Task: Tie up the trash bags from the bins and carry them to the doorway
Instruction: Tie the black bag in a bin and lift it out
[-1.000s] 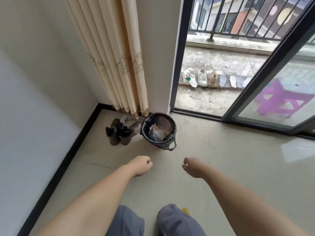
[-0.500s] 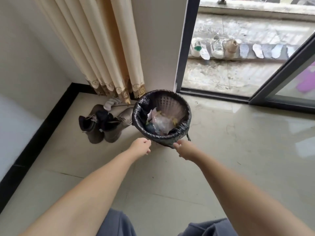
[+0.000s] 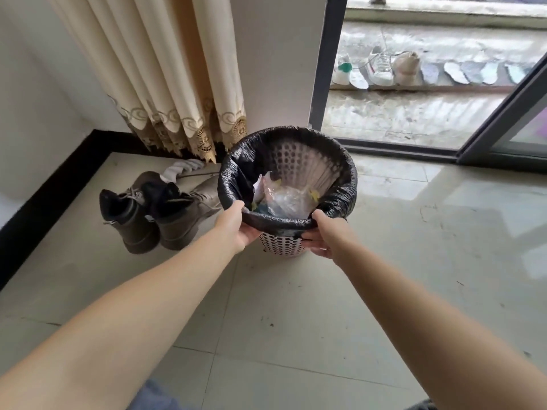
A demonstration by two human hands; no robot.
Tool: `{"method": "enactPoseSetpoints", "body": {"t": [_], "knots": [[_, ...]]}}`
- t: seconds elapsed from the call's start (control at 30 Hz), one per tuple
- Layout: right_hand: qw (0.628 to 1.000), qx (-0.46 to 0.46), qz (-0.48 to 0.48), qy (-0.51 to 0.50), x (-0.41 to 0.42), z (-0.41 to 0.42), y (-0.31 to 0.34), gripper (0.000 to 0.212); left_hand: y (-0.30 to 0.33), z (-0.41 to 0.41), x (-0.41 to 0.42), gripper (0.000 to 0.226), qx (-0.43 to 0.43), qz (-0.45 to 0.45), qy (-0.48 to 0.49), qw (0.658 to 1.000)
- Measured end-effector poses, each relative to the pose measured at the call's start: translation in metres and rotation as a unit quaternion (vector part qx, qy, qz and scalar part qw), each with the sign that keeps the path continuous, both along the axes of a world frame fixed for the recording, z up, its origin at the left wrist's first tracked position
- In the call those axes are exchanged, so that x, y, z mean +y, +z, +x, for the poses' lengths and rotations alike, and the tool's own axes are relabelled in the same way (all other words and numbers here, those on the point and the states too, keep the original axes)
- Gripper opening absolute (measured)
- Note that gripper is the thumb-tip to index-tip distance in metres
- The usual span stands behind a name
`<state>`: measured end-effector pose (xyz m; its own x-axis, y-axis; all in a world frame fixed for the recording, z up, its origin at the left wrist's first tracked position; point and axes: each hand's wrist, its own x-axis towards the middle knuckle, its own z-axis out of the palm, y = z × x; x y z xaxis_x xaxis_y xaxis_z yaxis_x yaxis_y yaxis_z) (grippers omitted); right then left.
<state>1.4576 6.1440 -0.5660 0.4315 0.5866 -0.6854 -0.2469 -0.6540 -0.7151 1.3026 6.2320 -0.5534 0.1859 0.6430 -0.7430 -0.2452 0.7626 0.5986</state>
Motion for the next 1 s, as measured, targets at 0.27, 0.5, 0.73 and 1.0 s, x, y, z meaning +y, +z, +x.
{"method": "enactPoseSetpoints", "body": {"t": [0.27, 0.5, 0.73, 1.0], "knots": [[0.998, -0.037, -0.042, 0.029, -0.033, 0.050, 0.004, 0.018, -0.018, -0.013, 0.006, 0.045, -0.003, -0.006, -0.066, 0.998], [0.991, 0.073, 0.018, -0.108, -0.053, 0.054, -0.007, 0.051, -0.019, -0.004, -0.005, 0.025, -0.014, -0.018, 0.027, 0.999], [0.978, 0.188, -0.012, -0.089, -0.057, 0.040, -0.020, 0.037, -0.014, 0.001, -0.006, 0.026, 0.044, -0.020, 0.001, 0.999], [0.940, 0.234, 0.058, -0.240, -0.040, 0.053, -0.026, 0.023, -0.001, -0.004, -0.010, 0.023, 0.080, -0.031, 0.009, 0.996]]}}
